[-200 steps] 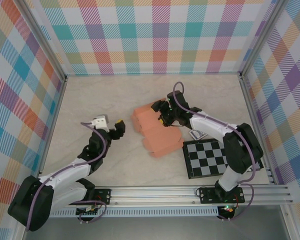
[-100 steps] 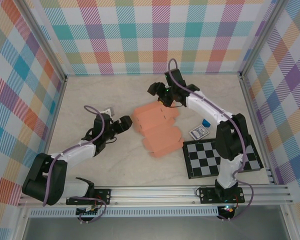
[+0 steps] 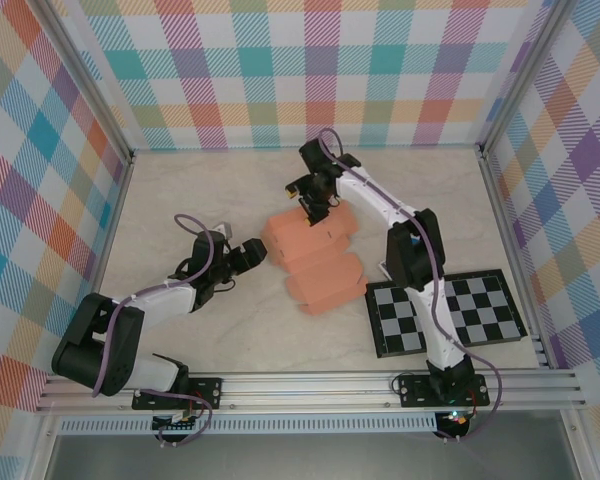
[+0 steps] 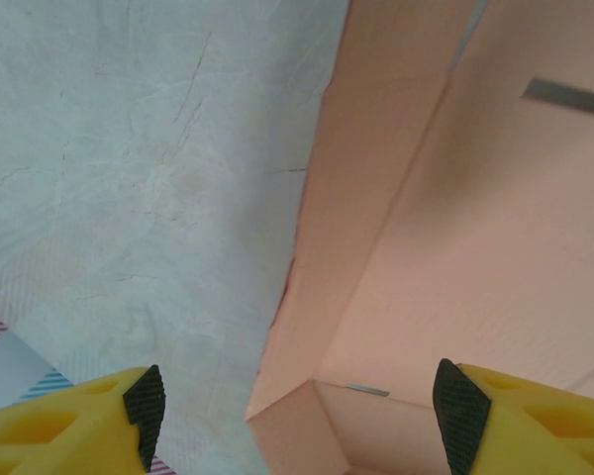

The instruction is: Fold the paper box

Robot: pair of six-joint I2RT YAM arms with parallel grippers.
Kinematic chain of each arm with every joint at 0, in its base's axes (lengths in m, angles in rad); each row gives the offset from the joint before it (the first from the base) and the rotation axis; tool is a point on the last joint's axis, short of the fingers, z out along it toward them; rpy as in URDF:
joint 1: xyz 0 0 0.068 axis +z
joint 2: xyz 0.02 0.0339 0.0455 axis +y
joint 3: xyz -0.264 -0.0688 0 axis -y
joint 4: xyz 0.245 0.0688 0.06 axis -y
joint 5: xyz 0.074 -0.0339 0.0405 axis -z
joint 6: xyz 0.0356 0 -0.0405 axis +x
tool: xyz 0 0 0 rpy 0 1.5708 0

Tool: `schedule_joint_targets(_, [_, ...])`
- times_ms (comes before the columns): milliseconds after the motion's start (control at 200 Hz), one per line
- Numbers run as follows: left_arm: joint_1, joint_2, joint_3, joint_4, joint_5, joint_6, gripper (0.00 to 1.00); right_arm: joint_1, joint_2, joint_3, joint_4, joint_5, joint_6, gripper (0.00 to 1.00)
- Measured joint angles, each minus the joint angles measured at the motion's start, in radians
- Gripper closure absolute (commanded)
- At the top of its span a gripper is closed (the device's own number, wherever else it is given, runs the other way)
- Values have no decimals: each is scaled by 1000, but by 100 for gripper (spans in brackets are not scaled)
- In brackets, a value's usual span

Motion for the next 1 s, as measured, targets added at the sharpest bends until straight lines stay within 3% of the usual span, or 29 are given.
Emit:
schedule_joint_targets(115, [0,0,0,0,-8,0,16,3,61,95,-55,10,58,32])
schedule_joint_targets(280, [0,0,0,0,-8,1,16,6,86,103,-120,49,109,41])
schedule_joint_targets(485, [0,0,0,-1,-16,3,17,8,101,106,-137,69,139,44])
schedule_joint_targets(810, [0,-7,-7,-1,-26,3,18,8,142,133,-134,67,164,44])
schedule_joint_targets(1000, [0,-9,-15,-1,-26,3,18,8,145,142,-134,58,187,29])
